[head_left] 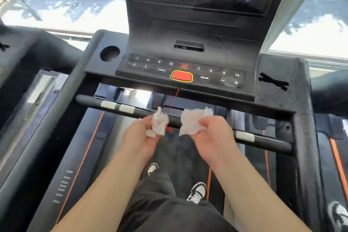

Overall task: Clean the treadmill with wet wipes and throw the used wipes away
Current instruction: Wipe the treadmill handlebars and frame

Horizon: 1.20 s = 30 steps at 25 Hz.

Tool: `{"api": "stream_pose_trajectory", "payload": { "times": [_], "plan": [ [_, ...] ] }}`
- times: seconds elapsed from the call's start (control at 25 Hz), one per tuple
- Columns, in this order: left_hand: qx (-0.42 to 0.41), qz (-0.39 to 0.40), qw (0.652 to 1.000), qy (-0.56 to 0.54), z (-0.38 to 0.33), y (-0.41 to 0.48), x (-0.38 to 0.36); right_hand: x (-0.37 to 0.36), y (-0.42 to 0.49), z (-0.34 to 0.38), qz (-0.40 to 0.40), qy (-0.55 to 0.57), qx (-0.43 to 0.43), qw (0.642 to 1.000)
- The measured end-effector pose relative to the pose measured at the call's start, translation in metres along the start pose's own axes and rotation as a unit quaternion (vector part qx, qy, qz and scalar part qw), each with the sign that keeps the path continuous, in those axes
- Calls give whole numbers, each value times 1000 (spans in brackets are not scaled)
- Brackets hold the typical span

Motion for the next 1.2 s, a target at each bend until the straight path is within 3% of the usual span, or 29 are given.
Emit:
{"api": "stream_pose_trajectory", "payload": {
  "times": [0.08,0.12,0.16,0.2,0.24,0.32,0.36,0.4,0.44,0.6,0.72,0.88,1.04,1.2],
  "plan": [
    [-135,-2,985,107,-41,-3,-13,-21,-8,23,-27,-139,176,974],
    [-238,-3,944,228,-64,-6,-20,-33,-10,28,-22,-224,273,935],
    [-338,11,866,368,-80,-6,-29,-47,-12,25,0,-326,357,875],
    [-403,54,759,509,-83,-2,-36,-56,-7,12,25,-453,399,797],
    [-423,116,643,627,-73,7,-40,-59,2,-7,39,-581,416,698],
    [-381,227,429,787,-39,30,-28,-55,21,-48,4,-773,402,491],
    [-369,245,337,831,-28,36,-20,-52,23,-60,-22,-818,389,423],
    [-367,242,266,858,-24,41,-15,-50,28,-68,-37,-840,381,385],
    [-369,237,226,870,-22,46,-13,-49,30,-71,-46,-845,380,374],
    [-376,247,170,877,-31,47,-39,-51,36,-57,-69,-857,384,336],
    [-322,270,180,889,-38,54,-52,-58,43,-50,-78,-877,353,316],
    [-357,303,184,864,-48,57,-38,-53,41,-60,-56,-880,355,311],
    [-374,252,145,881,-100,77,-14,-27,37,-24,-18,-866,379,325],
    [-363,212,164,892,-80,66,-25,-42,33,-28,-23,-877,367,308]
  ]
}}
Point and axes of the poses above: each hand's wrist, its own y-axis towards the middle knuckle, its own x-axis out of the back of the hand, z = x × y, the point moved 6 cm from there along y, towards the middle knuckle, and after that the axes turned 2 degrees about -x, right-handed, at the moved point
